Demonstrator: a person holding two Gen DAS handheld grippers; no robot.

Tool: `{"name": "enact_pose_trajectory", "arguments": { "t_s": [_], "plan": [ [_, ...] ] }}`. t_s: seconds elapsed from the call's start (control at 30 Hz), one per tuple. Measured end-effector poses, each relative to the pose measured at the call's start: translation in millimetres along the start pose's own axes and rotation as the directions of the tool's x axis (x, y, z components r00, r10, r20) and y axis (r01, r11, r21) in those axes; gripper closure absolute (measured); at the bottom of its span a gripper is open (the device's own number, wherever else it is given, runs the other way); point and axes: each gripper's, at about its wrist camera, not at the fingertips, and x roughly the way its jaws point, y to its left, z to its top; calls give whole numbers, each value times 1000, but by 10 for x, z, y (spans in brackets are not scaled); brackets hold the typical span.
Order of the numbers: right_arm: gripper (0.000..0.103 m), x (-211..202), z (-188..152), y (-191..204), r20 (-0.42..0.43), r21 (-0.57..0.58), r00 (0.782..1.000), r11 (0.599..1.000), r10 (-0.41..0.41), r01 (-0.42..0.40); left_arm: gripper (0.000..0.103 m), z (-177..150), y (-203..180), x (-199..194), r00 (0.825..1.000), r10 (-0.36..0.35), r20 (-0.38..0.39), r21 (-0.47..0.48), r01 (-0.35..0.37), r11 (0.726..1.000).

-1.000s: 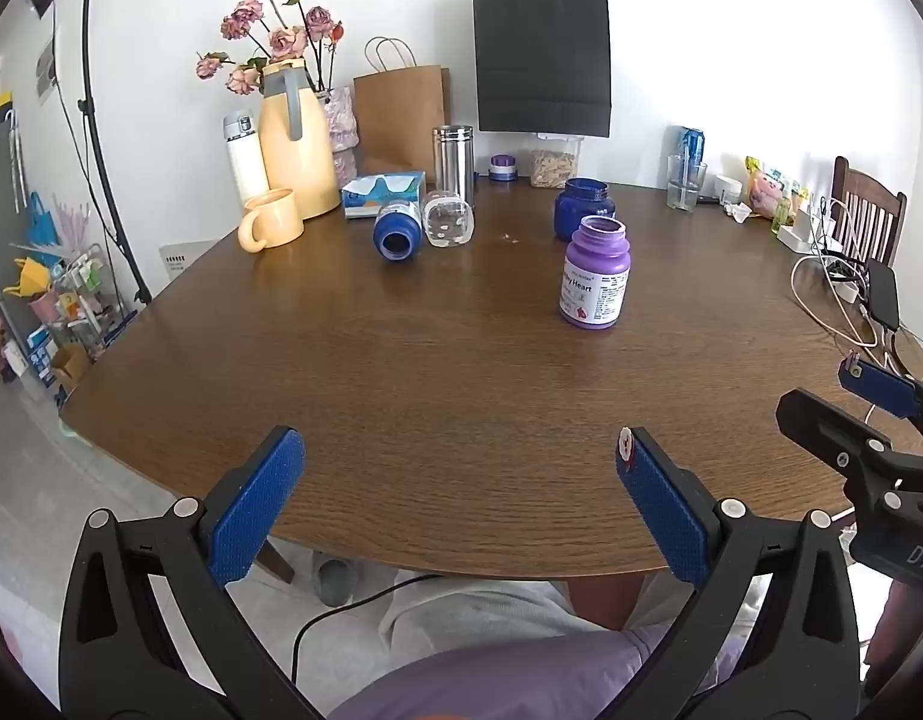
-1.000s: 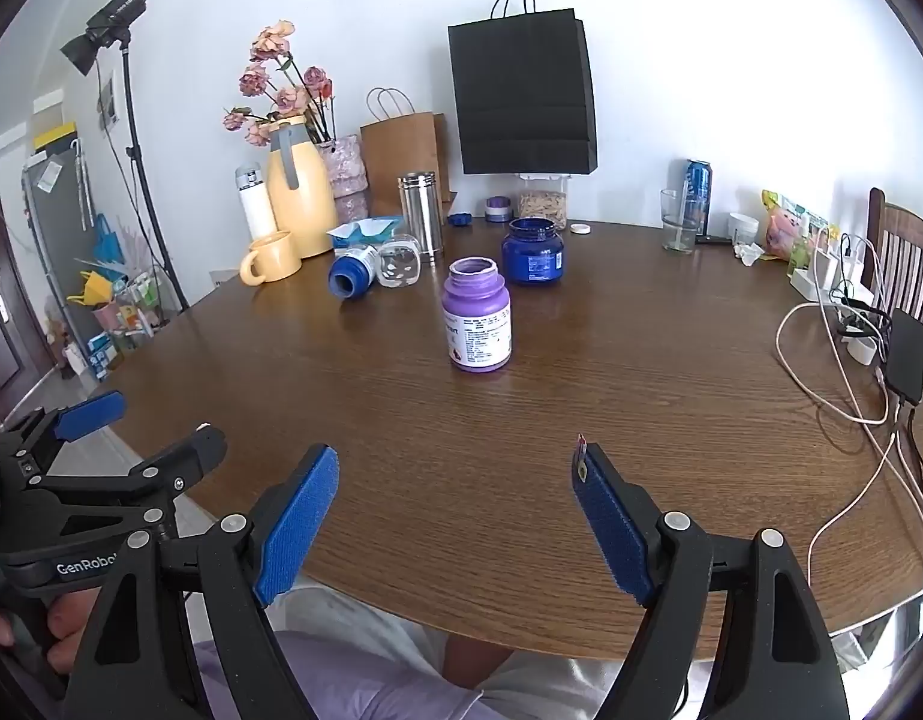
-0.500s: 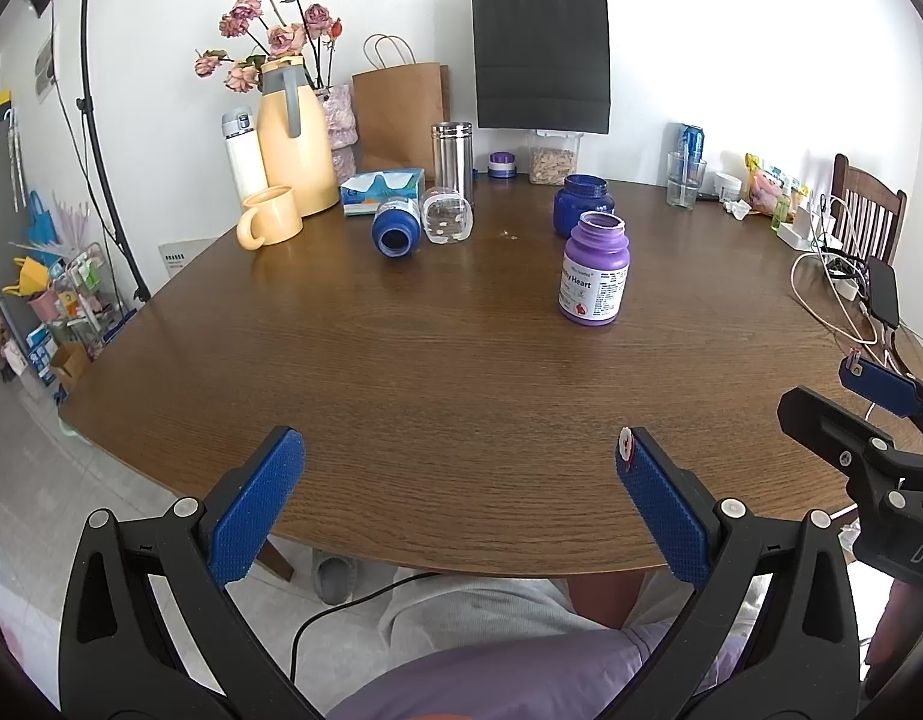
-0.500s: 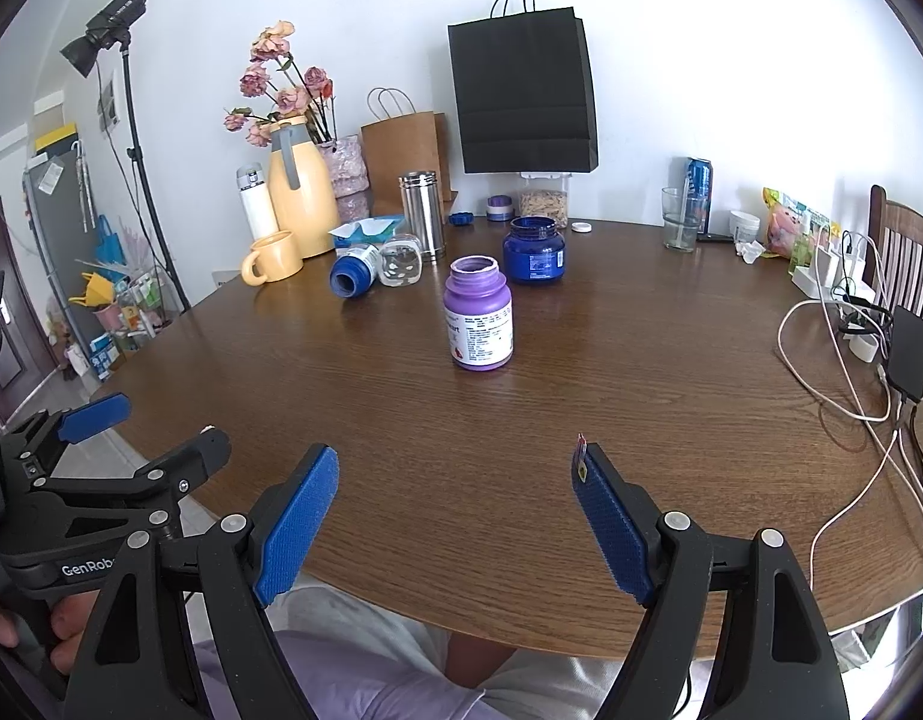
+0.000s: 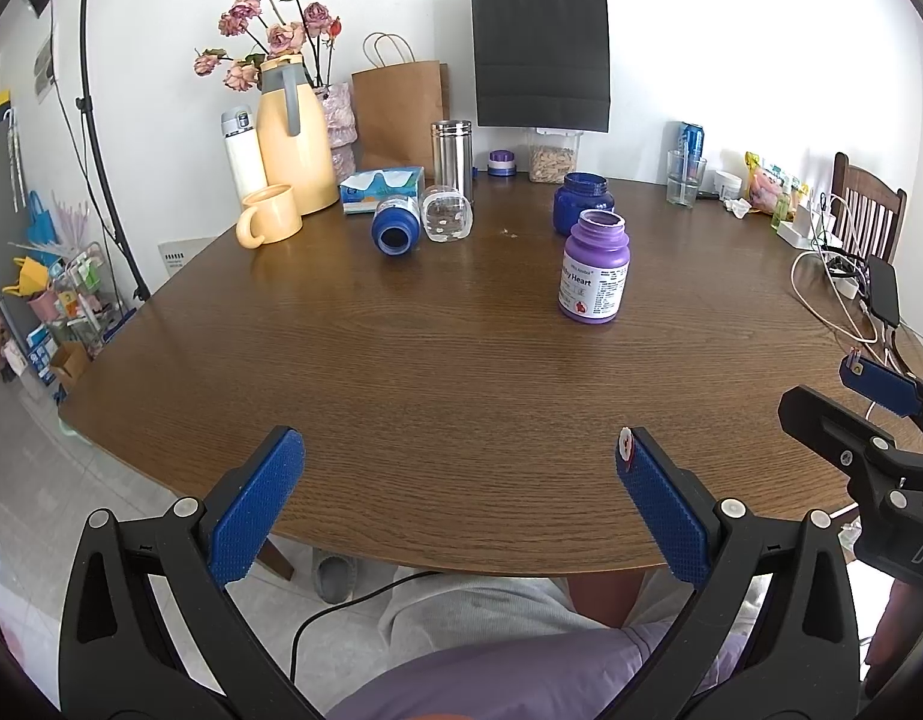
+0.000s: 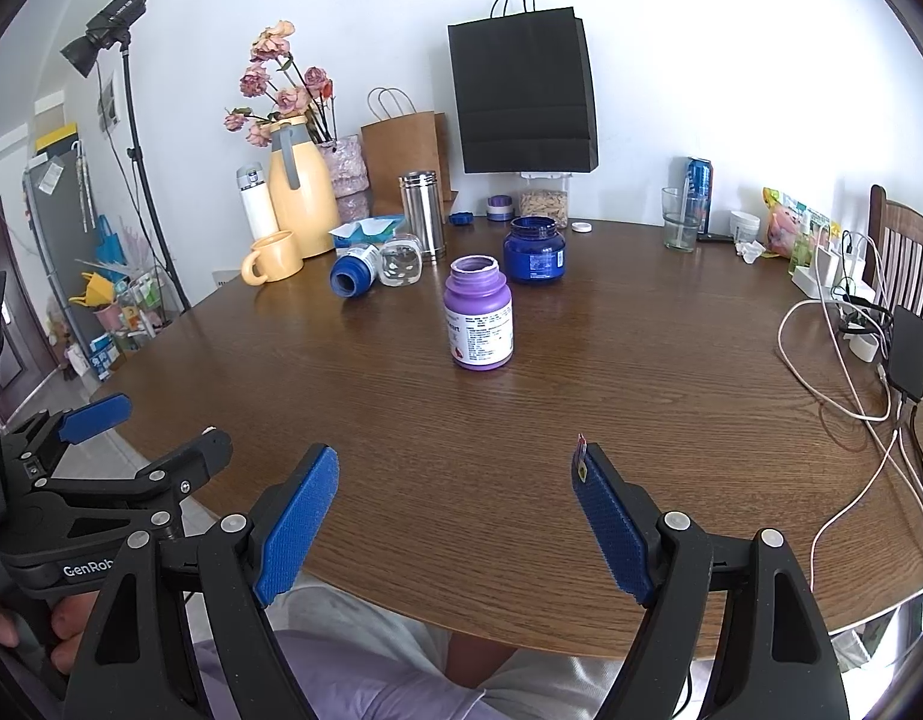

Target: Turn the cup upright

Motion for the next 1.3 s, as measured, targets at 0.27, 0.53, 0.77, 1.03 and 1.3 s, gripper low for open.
{"name": "enact_pose_trajectory", "arguments": {
  "t_s": [0.27, 0.53, 0.77, 1.03, 1.3],
  "plan": [
    [19, 8, 5, 14, -1, 1, 1000, 1000, 0, 0, 0, 2, 1, 1, 1000, 1, -1, 0, -1, 1000],
    [19, 5, 6, 18, 0, 1, 1000, 1000, 0, 0, 0, 7, 2, 1, 1000, 0, -2, 0, 0, 1000],
    [19, 9, 0, 22, -1, 1, 1000, 1000, 0, 0, 0, 6, 3, 1, 1000, 1, -4, 1, -1, 1000],
    [19, 32, -5, 18, -1, 2, 1000, 1000, 1, -1, 0, -74, -21, 38, 1000, 1, -5, 2, -1, 1000],
    [19, 35, -25, 28, -3, 1, 1000, 1000, 1, -1, 0, -86, -31, 43, 1000, 1, -8, 2, -1, 1000]
  ]
}}
